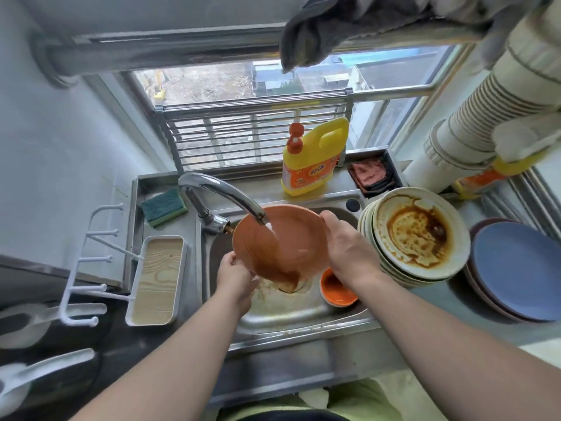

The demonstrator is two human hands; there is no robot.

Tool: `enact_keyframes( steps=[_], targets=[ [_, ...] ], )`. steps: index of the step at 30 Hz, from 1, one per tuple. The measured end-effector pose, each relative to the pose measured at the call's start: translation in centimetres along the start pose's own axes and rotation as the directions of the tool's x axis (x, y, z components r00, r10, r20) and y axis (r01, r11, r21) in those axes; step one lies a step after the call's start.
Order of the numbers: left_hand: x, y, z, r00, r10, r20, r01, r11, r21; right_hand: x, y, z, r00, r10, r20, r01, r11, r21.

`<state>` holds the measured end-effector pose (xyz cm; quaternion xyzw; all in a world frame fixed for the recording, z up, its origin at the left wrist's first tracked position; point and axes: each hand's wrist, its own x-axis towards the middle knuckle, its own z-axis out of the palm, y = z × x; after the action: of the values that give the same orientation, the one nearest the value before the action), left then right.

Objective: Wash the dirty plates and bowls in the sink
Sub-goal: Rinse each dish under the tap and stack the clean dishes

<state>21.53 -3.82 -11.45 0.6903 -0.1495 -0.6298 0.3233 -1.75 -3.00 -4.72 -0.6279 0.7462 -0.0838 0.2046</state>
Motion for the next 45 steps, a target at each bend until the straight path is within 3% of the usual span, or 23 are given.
enact_keyframes(
  steps=[4, 10, 21, 25, 30, 37, 45],
  targets=[
    [-0.1, -0.2, 2.0, 0.992, -0.101, 0.081, 0.105, 0.993, -0.045, -0.4, 0.2, -1.4, 0.994, -0.058, -0.088, 0.054, 0.998, -0.042],
    [-0.5, -1.1, 4.7, 0.985, -0.139, 0.107, 0.143, 0.989, -0.033, -1.1, 0.5, -3.4, 0.982, -0.106, -0.153, 0.091, 0.991, -0.100],
    [-1.8, -3.0, 5.2, 0.953, -0.219, 0.208, 0.224, 0.975, -0.001, -1.1, 1.1, -4.5, 0.990, 0.022, -0.142, -0.033, 0.997, -0.076],
    [-2.1, -2.7, 3.8, 0.965, -0.207, 0.162, 0.200, 0.978, 0.059, -0.4, 1.9, -3.5, 0.974, 0.224, 0.023, -0.219, 0.968, -0.118],
    [-1.7, -1.8, 1.7, 0.967, -0.214, 0.141, 0.200, 0.974, 0.109, -0.6, 2.7, -1.2, 0.921, 0.364, 0.141, -0.371, 0.928, 0.023],
    [-1.3, 0.9, -0.8, 0.996, -0.053, 0.073, 0.040, 0.985, 0.167, -1.0, 3.0, 2.1, 0.849, 0.455, 0.269, -0.516, 0.824, 0.234],
    [-1.4, 3.9, -2.6, 0.980, 0.196, -0.018, -0.184, 0.945, 0.270, -1.0, 0.9, 5.3, 0.823, 0.436, 0.363, -0.554, 0.758, 0.345]
  ],
)
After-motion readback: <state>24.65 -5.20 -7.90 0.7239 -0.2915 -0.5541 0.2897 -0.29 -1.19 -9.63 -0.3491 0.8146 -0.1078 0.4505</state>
